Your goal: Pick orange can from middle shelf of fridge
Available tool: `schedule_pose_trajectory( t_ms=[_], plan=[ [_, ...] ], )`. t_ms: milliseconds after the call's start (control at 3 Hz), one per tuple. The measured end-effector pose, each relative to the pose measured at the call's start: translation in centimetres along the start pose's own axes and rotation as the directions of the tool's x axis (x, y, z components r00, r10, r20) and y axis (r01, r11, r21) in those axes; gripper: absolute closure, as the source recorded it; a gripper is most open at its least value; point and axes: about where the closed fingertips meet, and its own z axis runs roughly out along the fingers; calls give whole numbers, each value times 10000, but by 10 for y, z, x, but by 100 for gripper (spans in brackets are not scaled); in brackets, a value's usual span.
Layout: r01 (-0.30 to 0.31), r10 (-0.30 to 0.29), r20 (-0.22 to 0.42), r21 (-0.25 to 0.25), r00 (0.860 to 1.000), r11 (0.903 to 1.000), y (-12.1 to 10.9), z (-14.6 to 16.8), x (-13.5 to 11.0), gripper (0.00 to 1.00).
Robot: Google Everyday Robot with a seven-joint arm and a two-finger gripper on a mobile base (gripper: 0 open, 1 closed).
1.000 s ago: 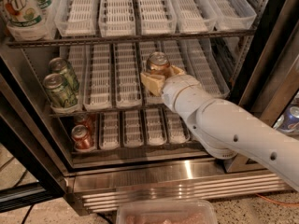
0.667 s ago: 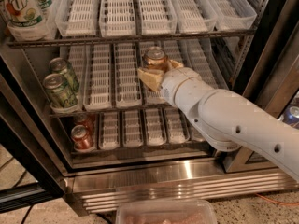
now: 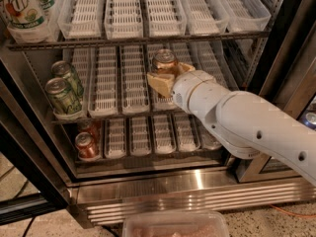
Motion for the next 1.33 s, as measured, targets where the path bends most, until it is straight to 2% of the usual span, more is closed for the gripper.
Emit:
schedule_pose_trajectory(
  t_ms=[333, 667, 1000, 1333],
  plan=[
    [-290, 274, -346, -459, 9990, 9985, 16, -7, 6, 100],
    [-672, 527, -961, -1549, 9940, 9856, 50, -15, 12, 100],
    [-1103, 724, -1452, -2726, 9867, 9558, 75, -25, 15, 100],
    [-1489, 802, -1855, -3936, 9794, 9071, 92, -35, 16, 100]
  ],
)
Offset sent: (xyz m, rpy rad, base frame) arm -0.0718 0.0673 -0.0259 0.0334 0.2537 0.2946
